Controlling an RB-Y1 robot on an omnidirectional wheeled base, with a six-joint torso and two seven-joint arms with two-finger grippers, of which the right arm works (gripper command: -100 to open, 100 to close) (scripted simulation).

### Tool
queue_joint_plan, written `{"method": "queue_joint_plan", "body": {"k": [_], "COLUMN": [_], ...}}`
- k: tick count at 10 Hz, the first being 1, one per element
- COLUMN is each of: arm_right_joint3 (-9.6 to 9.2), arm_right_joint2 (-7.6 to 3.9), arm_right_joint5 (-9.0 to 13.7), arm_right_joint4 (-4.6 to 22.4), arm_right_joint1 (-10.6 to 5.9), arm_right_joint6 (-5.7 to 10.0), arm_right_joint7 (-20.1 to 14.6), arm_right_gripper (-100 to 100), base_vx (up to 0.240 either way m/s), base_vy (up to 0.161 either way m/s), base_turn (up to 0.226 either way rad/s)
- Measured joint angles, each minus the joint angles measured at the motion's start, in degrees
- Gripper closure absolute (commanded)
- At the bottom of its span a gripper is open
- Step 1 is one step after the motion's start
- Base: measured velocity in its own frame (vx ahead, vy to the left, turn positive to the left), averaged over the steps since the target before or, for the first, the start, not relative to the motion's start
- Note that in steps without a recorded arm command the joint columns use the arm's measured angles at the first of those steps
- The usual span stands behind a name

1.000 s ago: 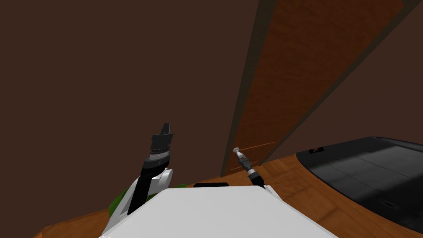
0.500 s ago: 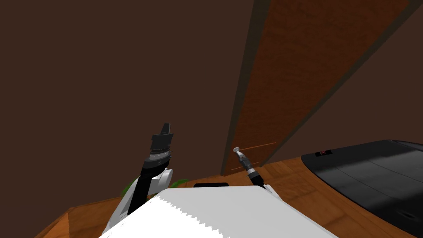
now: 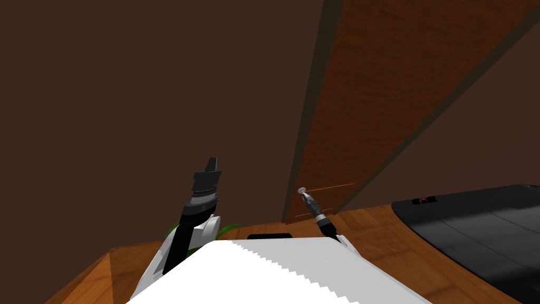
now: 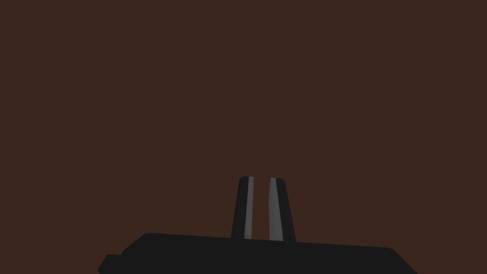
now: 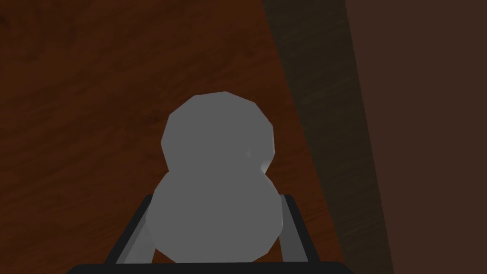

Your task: Pull the door open

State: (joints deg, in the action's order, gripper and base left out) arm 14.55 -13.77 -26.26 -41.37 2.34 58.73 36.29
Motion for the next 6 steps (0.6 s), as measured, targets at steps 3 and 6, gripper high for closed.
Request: {"method": "queue_joint_plan", "body": {"k": [3,6], "arm_right_joint3": [-0.88,-1.77], "arm_right_joint2": [-0.31,-0.64], "arm_right_joint5": [2.36,4.9], "arm_right_joint4": [0.06,0.47], "arm_right_joint1": [-0.23,-0.56], "arm_right_joint6": [-0.4,-0.54], "arm_right_joint7": [-4.45,-8.8], "arm_right_gripper": [100,100], "base_vx": [-0.053,-0.043], "base_vy": [-0.031,-0.021], "base_turn": [0.089,0.059]}}
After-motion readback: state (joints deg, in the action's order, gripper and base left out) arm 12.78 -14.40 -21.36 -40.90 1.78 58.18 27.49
